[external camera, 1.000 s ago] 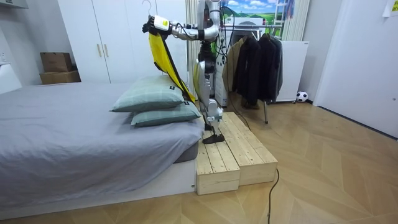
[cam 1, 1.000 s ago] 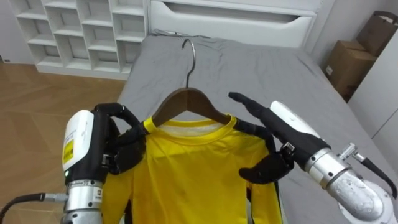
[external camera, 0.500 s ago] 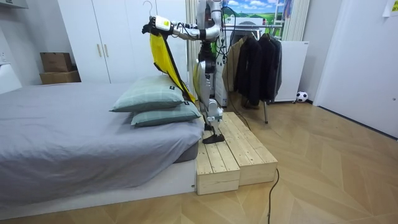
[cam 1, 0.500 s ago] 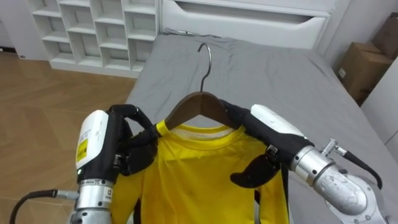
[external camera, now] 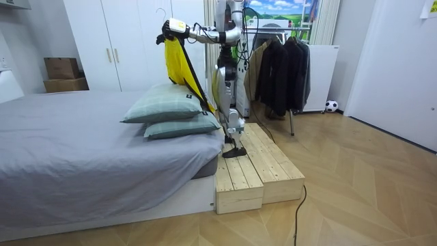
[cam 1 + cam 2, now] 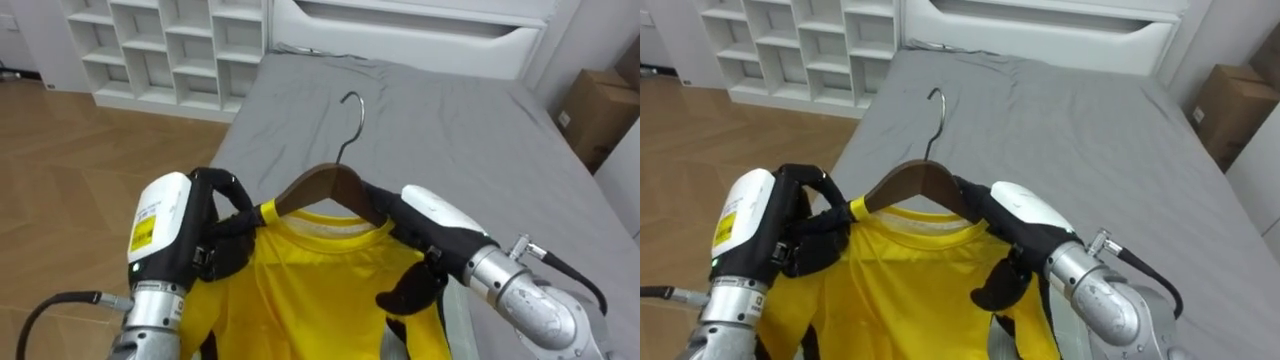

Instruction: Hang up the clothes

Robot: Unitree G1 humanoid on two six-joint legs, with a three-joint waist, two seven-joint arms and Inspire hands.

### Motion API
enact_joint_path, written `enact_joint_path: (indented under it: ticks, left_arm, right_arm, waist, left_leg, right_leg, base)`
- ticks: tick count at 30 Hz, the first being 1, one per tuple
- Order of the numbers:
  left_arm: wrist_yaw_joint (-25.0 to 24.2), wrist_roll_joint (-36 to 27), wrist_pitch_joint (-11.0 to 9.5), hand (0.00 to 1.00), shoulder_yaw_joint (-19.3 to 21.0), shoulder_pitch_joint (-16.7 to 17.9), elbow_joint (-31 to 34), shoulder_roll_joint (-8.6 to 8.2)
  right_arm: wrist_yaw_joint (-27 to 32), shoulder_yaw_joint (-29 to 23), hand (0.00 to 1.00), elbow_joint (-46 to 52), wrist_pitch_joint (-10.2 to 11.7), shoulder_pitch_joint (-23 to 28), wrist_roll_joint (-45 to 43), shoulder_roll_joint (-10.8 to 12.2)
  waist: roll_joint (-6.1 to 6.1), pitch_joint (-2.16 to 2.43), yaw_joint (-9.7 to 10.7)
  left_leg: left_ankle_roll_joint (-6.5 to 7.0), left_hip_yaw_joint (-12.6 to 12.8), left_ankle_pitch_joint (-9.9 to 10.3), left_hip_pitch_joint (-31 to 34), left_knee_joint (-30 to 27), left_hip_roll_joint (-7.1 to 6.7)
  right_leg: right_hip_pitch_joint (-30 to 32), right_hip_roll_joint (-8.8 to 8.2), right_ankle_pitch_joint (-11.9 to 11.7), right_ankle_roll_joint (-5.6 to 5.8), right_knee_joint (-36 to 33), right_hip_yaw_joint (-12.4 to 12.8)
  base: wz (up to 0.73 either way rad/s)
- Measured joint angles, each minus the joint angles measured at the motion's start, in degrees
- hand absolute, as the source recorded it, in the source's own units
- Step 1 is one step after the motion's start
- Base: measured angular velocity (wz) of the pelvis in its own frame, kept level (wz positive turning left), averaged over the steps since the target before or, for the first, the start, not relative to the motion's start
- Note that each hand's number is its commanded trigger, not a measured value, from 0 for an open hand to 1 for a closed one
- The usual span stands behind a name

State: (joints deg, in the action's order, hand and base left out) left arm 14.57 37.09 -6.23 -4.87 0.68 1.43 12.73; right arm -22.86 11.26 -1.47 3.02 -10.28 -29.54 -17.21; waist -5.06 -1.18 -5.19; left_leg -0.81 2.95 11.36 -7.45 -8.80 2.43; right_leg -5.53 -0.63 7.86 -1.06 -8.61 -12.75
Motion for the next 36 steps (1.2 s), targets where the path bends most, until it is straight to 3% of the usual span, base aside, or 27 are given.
enact_joint_path:
  ticks: [6,14,25,36]
  left_arm:
    - [-1.57,0.15,-0.03,1.0,0.09,-0.78,0.01,-0.08]
    - [-1.37,0.81,-1.0,1.0,-0.88,-1.13,0.09,-0.04]
    - [-0.61,0.82,-1.79,1.0,-2.22,-1.31,0.81,-0.49]
    - [0.39,0.71,-3.0,1.0,-2.32,-1.31,0.81,-0.46]
  right_arm:
    - [0.66,-0.23,0.0,-3.18,0.76,-0.82,-0.05,0.24]
    - [5.2,-0.72,0.0,-9.19,3.48,-1.07,-0.04,0.43]
    - [12.77,-1.26,0.0,-16.11,3.9,-0.95,-0.07,0.44]
    - [17.29,-1.22,0.0,-17.12,5.02,-0.95,-0.12,0.43]
  waist:
    - [-0.26,-0.03,0.53]
    - [-0.28,-0.02,0.69]
    - [-0.22,0.0,1.85]
    - [-0.17,0.0,1.95]
  left_leg:
    - [0.0,-0.24,0.0,0.83,-0.84,-0.07]
    - [0.0,-0.72,0.0,0.94,-0.98,-0.11]
    - [0.0,-0.68,0.0,0.75,-0.93,-0.1]
    - [0.0,-0.68,0.0,0.37,-0.92,-0.08]
  right_leg:
    - [0.35,-0.12,0.01,0.02,-0.07,-0.26]
    - [0.4,-0.19,0.01,0.02,-0.11,-0.69]
    - [-0.45,-0.25,0.02,0.03,0.06,-1.35]
    - [-0.9,-0.24,0.02,0.03,0.04,-1.51]
  base:
    - [0.03]
    - [0.02]
    - [0.02]
    - [0.0]
